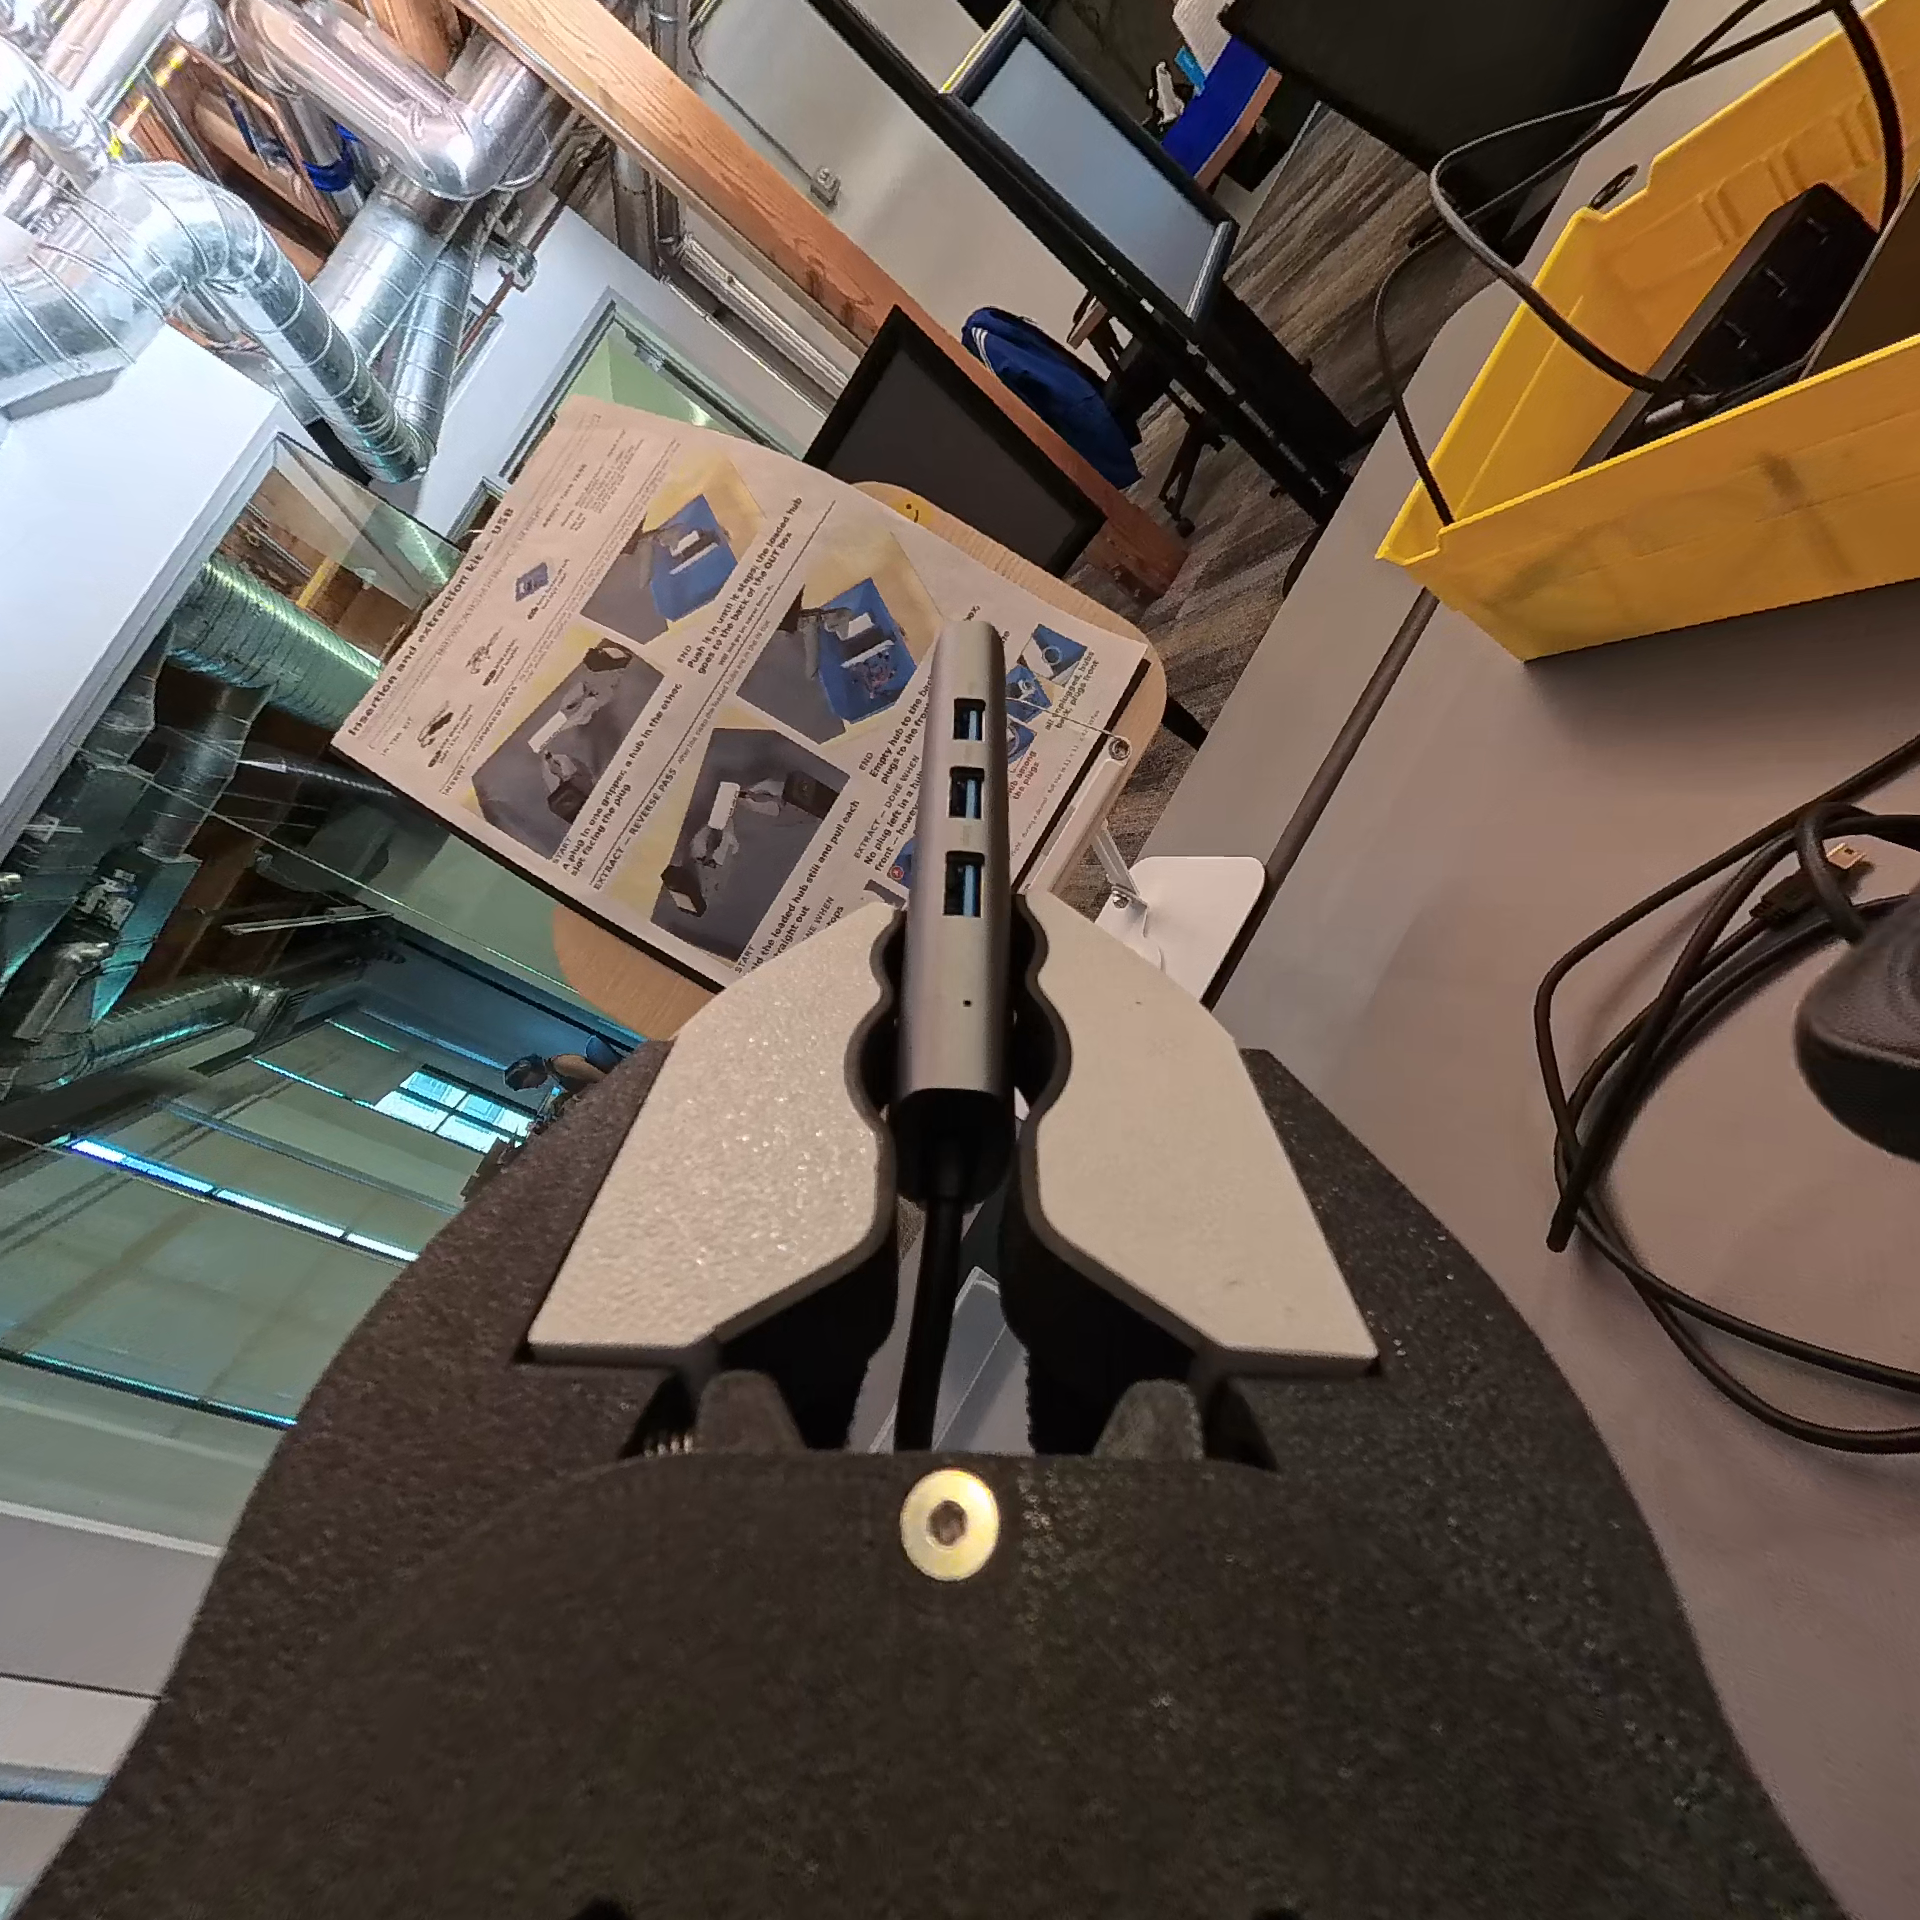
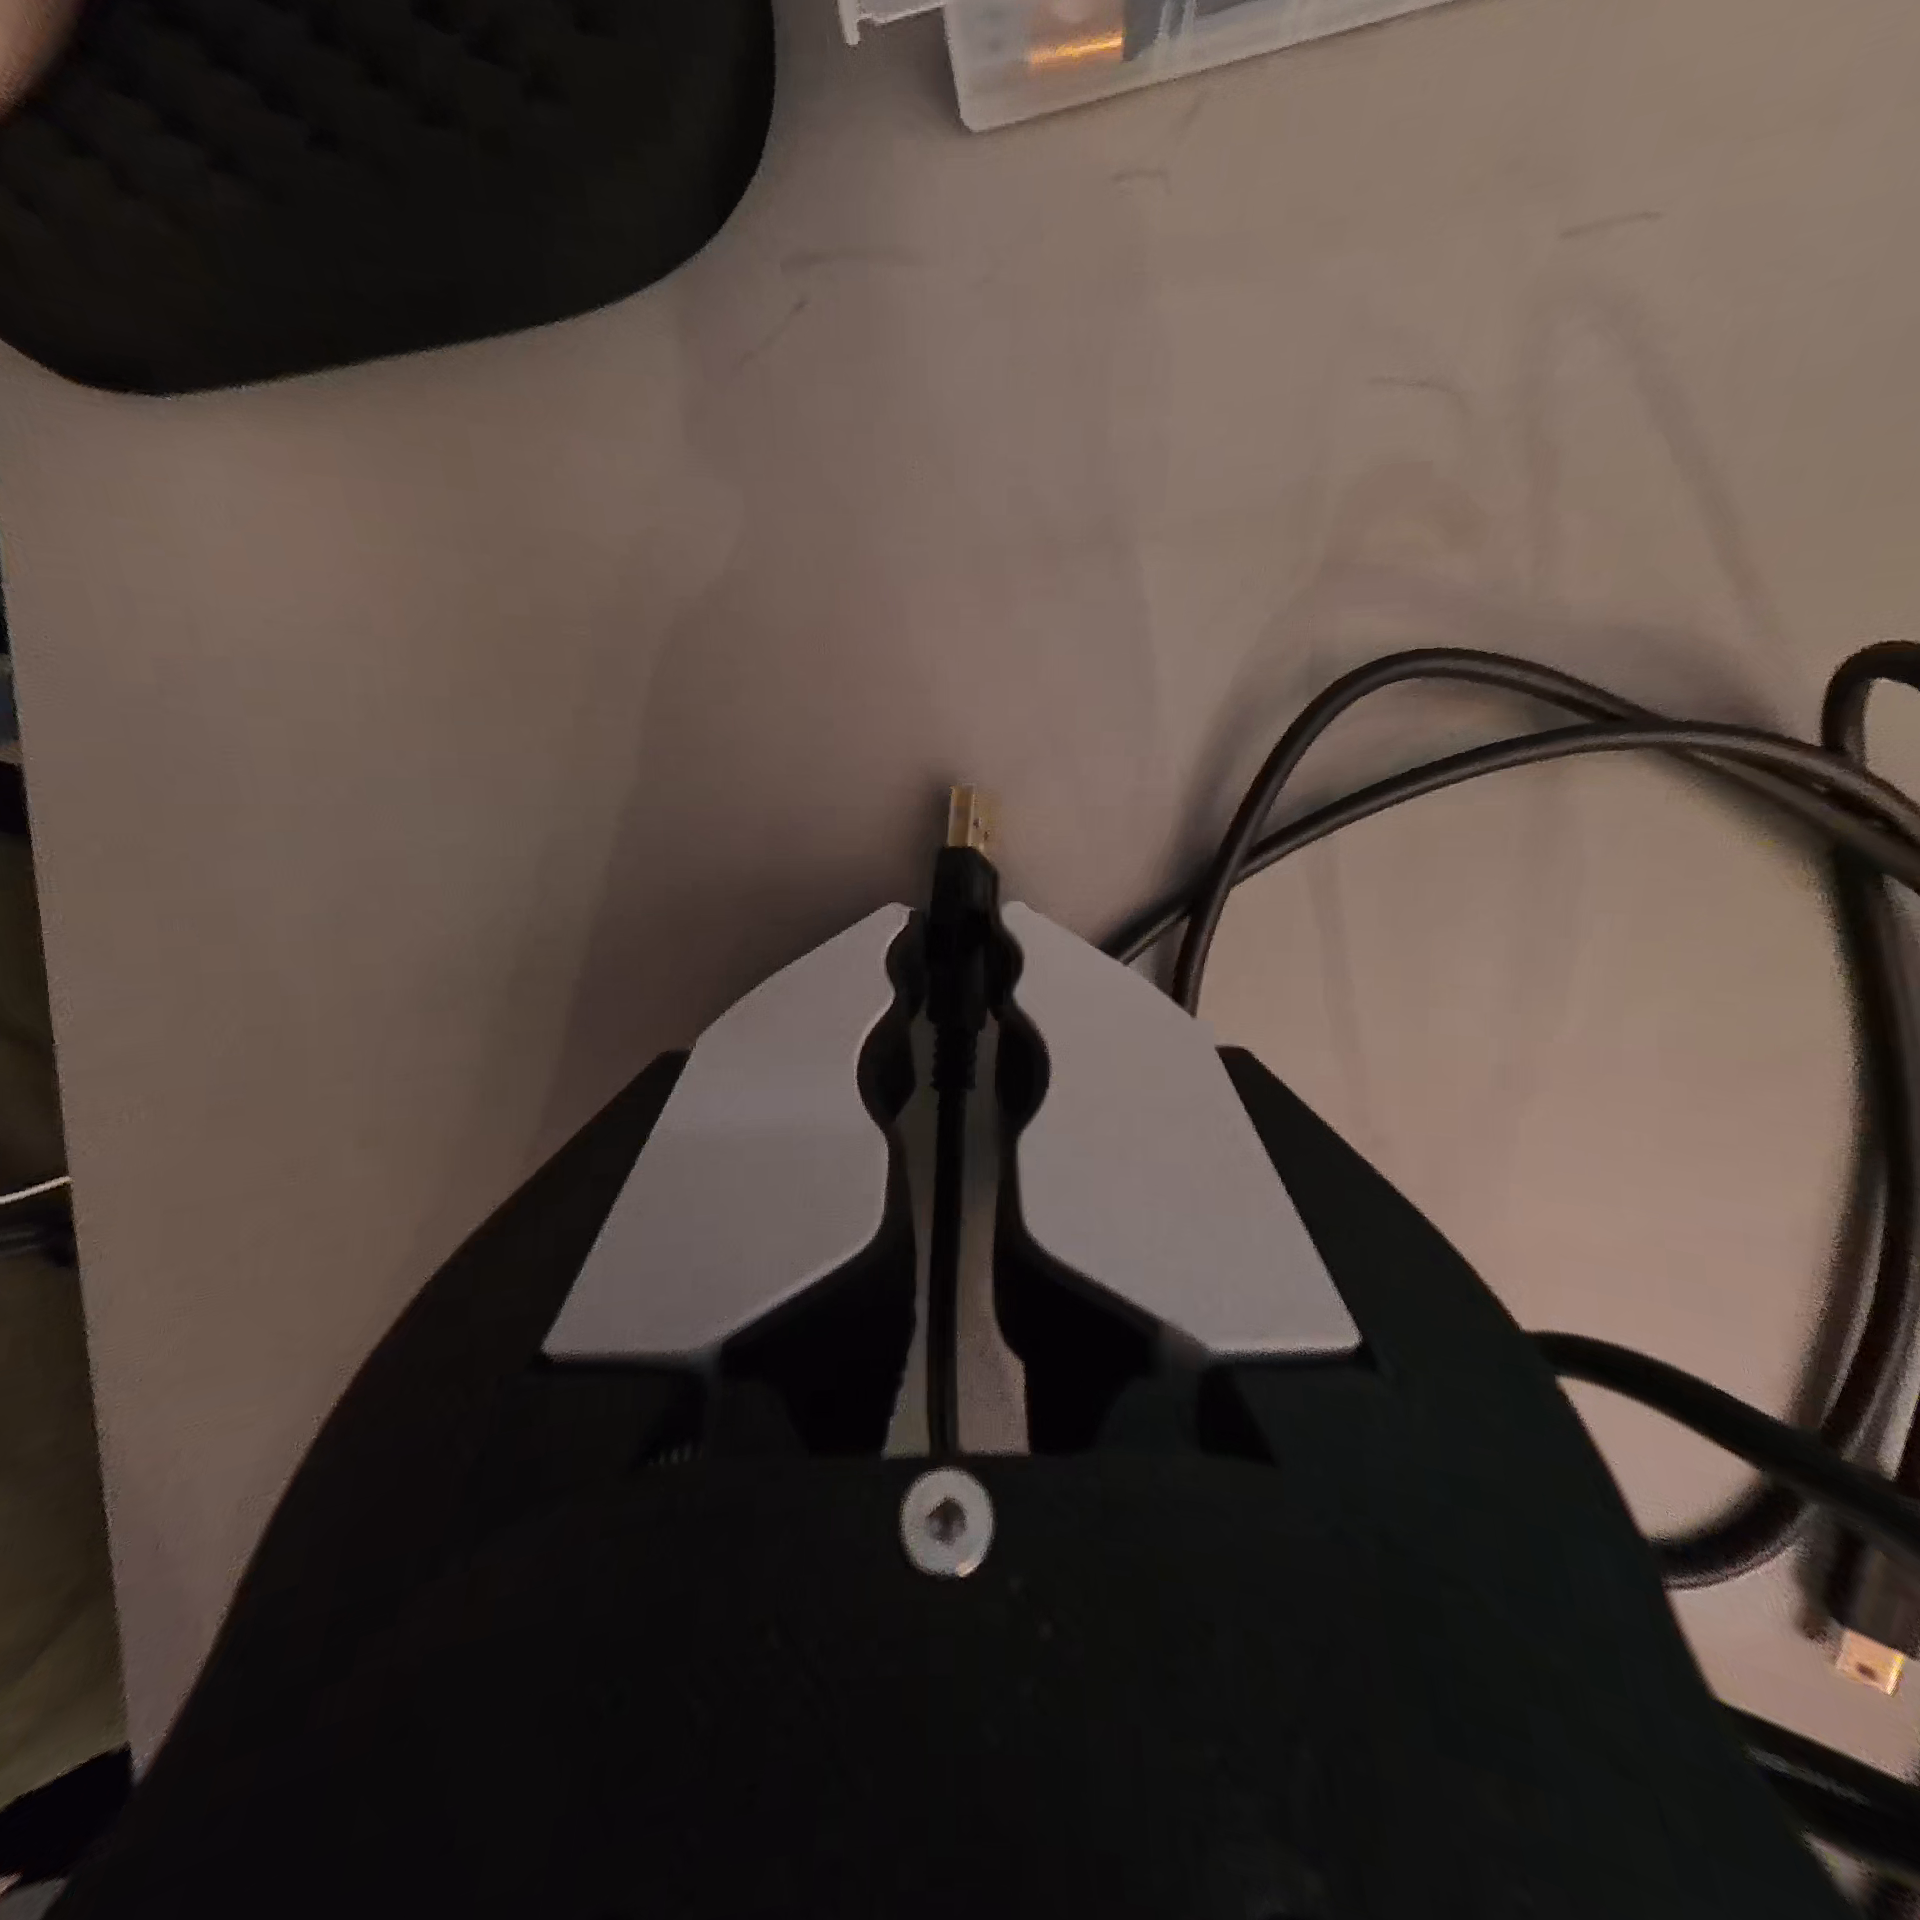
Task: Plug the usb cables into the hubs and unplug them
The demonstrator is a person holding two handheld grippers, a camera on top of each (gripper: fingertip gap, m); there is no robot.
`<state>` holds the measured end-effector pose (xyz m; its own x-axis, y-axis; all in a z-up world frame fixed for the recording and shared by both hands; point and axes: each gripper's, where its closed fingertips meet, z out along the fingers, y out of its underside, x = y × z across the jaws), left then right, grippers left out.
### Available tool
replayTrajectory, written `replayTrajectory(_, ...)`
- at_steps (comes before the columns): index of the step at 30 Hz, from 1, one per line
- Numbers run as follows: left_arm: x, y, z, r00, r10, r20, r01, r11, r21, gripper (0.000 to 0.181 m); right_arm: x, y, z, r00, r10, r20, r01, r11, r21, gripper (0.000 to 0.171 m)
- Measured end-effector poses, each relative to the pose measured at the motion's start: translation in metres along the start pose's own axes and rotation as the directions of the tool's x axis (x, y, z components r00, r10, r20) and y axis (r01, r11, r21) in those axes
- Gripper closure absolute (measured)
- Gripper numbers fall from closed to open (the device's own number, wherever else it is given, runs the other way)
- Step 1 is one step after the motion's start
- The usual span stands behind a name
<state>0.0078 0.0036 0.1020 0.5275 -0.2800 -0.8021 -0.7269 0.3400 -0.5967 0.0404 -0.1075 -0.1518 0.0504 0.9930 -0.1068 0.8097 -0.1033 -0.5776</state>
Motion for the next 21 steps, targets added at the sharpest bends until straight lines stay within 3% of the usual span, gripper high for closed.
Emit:
replayTrajectory(5, 0.000, 0.000, 0.000, 1.000, -0.001, 0.000, 0.001, 1.000, 0.001, 0.164, 0.002, 0.001, -0.002, 0.999, 0.041, 0.005, -0.041, 0.999, -0.006, 0.161)
replayTrajectory(12, 0.000, 0.000, 0.000, 1.000, -0.003, -0.002, 0.003, 1.000, 0.001, 0.164, 0.011, 0.006, 0.003, 0.992, -0.067, -0.111, 0.062, 0.997, -0.046, 0.161)
replayTrajectory(21, 0.004, 0.000, 0.002, 1.000, 0.003, -0.010, -0.004, 1.000, -0.005, 0.164, 0.013, 0.007, 0.005, 0.994, -0.056, -0.094, 0.052, 0.998, -0.039, 0.161)
